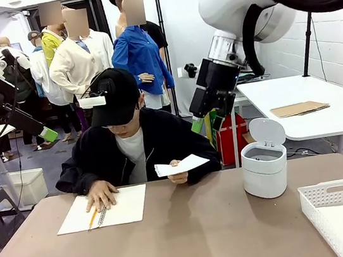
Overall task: Sort the paper based on its condition.
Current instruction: If a person hands you a paper, place it in the Organizing basket , and if it's crumpled, put it in the Trash can.
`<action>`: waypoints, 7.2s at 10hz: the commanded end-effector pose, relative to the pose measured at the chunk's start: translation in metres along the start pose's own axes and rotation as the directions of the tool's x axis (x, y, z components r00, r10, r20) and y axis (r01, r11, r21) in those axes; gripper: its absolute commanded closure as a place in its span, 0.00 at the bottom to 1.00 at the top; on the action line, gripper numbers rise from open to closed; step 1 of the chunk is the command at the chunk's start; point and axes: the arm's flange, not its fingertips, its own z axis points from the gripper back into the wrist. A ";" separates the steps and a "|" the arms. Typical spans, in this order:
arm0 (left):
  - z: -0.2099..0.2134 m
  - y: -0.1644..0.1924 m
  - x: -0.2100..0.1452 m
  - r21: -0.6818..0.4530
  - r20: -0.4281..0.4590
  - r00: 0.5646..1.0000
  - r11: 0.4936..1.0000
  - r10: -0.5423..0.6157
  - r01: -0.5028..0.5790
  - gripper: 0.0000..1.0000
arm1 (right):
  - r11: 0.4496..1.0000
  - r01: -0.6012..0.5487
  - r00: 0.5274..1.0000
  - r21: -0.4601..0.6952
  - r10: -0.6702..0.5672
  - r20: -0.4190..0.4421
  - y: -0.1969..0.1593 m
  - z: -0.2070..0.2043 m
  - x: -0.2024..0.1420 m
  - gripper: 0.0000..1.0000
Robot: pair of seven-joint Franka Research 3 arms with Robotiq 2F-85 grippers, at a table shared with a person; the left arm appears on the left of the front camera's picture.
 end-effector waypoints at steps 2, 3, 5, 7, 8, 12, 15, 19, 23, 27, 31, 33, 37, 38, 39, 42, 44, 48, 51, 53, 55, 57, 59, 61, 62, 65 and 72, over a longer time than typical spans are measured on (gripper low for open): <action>0.000 0.000 -0.001 0.007 -0.009 1.000 1.000 0.002 -0.002 0.00 | 0.972 0.231 0.968 0.051 -0.224 -0.115 -0.011 -0.011 0.022 0.00; 0.000 0.000 -0.001 0.007 -0.009 1.000 1.000 0.002 -0.002 0.00 | 0.944 0.326 0.939 0.049 -0.317 -0.130 -0.022 -0.020 0.021 0.00; 0.000 0.000 -0.001 0.007 -0.009 1.000 1.000 0.002 -0.002 0.00 | 0.884 0.466 0.882 0.044 -0.460 -0.100 -0.037 -0.033 0.010 0.00; 0.000 0.000 -0.001 0.007 -0.009 1.000 1.000 0.002 -0.002 0.00 | 0.834 0.541 0.841 0.108 -0.540 -0.035 -0.046 -0.048 -0.006 0.00; 0.000 0.000 -0.001 0.007 -0.009 1.000 1.000 0.002 -0.002 0.00 | 0.816 0.550 0.831 0.178 -0.555 -0.020 -0.046 -0.057 -0.014 0.00; 0.000 0.000 -0.001 0.007 -0.009 1.000 1.000 0.002 -0.002 0.00 | 0.778 0.562 0.783 0.280 -0.610 0.122 -0.053 -0.076 -0.043 0.00; 0.000 0.000 -0.001 0.007 -0.009 1.000 1.000 0.002 -0.002 0.00 | 0.765 0.585 0.782 0.269 -0.620 0.065 -0.056 -0.070 -0.029 0.00; 0.000 0.000 -0.001 0.007 -0.009 1.000 1.000 0.002 -0.002 0.00 | 0.758 0.579 0.770 0.302 -0.629 0.103 -0.067 -0.080 -0.031 0.00; 0.000 0.000 -0.001 0.007 -0.009 1.000 1.000 0.002 -0.002 0.00 | 0.657 0.648 0.718 0.385 -0.696 -0.020 -0.088 -0.106 -0.032 0.00; 0.000 0.000 -0.001 0.007 -0.009 1.000 1.000 0.002 -0.002 0.00 | 0.534 0.700 0.652 0.474 -0.749 -0.119 -0.110 -0.139 -0.031 0.00; 0.000 0.000 -0.001 0.007 -0.009 1.000 1.000 0.002 -0.002 0.00 | 0.413 0.706 0.615 0.575 -0.760 -0.210 -0.124 -0.154 -0.023 0.00; 0.000 0.000 -0.001 0.007 -0.009 1.000 1.000 0.002 -0.002 0.00 | 0.393 0.695 0.616 0.602 -0.757 -0.217 -0.129 -0.155 -0.020 0.00; 0.000 0.000 -0.001 0.007 -0.009 1.000 1.000 0.002 -0.002 0.00 | 0.396 0.714 0.602 0.577 -0.768 -0.218 -0.126 -0.153 -0.023 0.00; 0.000 0.000 -0.001 0.007 -0.009 1.000 1.000 0.002 -0.002 0.00 | 0.396 0.714 0.602 0.577 -0.768 -0.218 -0.126 -0.153 -0.023 0.00; 0.000 0.000 -0.001 0.007 -0.009 1.000 1.000 0.002 -0.002 0.00 | 0.396 0.714 0.602 0.577 -0.768 -0.218 -0.126 -0.153 -0.023 0.00; 0.000 0.000 -0.001 0.007 -0.009 1.000 1.000 0.002 -0.002 0.00 | 0.389 0.700 0.604 0.599 -0.770 -0.205 -0.131 -0.152 -0.022 0.40; 0.000 0.000 -0.001 0.007 -0.009 1.000 1.000 0.002 -0.002 0.00 | 0.386 0.701 0.603 0.599 -0.770 -0.209 -0.132 -0.150 -0.022 0.80; 0.000 0.000 -0.001 0.007 -0.009 1.000 1.000 0.002 -0.002 0.00 | 0.383 0.704 0.602 0.599 -0.768 -0.217 -0.132 -0.150 -0.022 1.00; 0.000 0.000 -0.001 0.007 -0.009 1.000 1.000 0.002 -0.002 0.00 | 0.380 0.702 0.605 0.602 -0.765 -0.222 -0.131 -0.150 -0.023 1.00; 0.000 0.000 -0.001 0.007 -0.009 1.000 1.000 0.002 -0.002 0.00 | 0.389 0.691 0.617 0.609 -0.757 -0.216 -0.132 -0.146 -0.025 1.00; 0.000 0.000 -0.001 0.007 -0.009 1.000 1.000 0.002 -0.002 0.00 | 0.402 0.670 0.641 0.624 -0.737 -0.214 -0.129 -0.142 -0.027 1.00; 0.000 0.000 -0.001 0.007 -0.009 1.000 1.000 0.002 -0.002 0.00 | 0.447 0.618 0.681 0.647 -0.715 -0.156 -0.119 -0.125 -0.027 1.00; 0.000 0.000 -0.001 0.007 -0.009 1.000 1.000 0.002 -0.002 0.00 | 0.532 0.508 0.753 0.678 -0.656 -0.050 -0.107 -0.097 -0.028 1.00; 0.000 0.000 -0.001 0.007 -0.009 1.000 1.000 0.002 -0.002 0.00 | 0.616 0.372 0.816 0.695 -0.573 0.072 -0.096 -0.060 -0.030 1.00; 0.000 0.000 -0.001 0.007 -0.009 1.000 1.000 0.002 -0.002 0.00 | 0.650 0.309 0.832 0.694 -0.538 0.132 -0.093 -0.040 -0.031 1.00; 0.000 0.000 -0.001 0.007 -0.009 1.000 1.000 0.002 -0.002 0.00 | 0.802 0.185 0.865 0.568 -0.407 0.293 -0.083 0.033 -0.039 1.00; 0.000 0.000 -0.001 0.007 -0.009 1.000 1.000 0.002 -0.002 0.00 | 0.969 0.119 0.841 0.216 -0.214 0.497 -0.077 0.162 -0.088 1.00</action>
